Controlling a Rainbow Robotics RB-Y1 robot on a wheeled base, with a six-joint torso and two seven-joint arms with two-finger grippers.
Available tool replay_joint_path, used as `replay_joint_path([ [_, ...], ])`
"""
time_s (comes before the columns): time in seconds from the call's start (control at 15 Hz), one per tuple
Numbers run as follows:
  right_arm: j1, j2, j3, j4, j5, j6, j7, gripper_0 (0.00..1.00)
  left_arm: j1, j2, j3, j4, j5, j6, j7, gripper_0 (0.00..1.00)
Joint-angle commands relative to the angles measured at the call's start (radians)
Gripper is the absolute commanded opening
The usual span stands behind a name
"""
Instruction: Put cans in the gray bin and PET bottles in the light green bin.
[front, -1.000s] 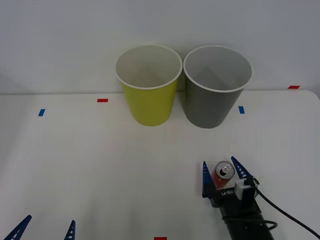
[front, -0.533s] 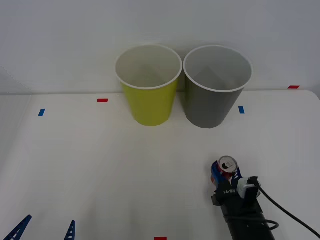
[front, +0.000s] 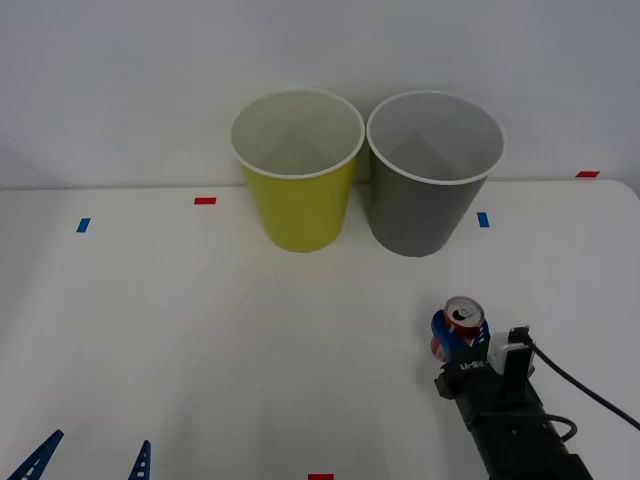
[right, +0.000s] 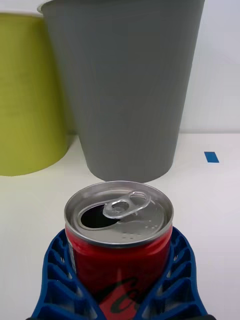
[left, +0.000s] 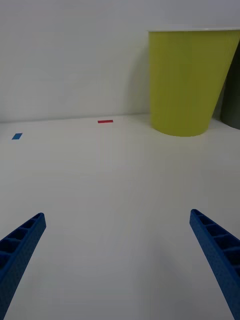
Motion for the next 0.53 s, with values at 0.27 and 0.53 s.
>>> replay_joint_path([
  [0.27,0.024,-0.056,-0.109,-0.338,-0.03,0.42,-0.037,0.0,0.0,0.0,0.0,0.0,0.0,0.0,0.0,1.0],
  [0.53,0.012,-0.057,-0.198,-0.591,-0.016,0.78,-0.123,0.0,0.0,0.0,0.0,0.0,0.0,0.0,0.0,1.0],
])
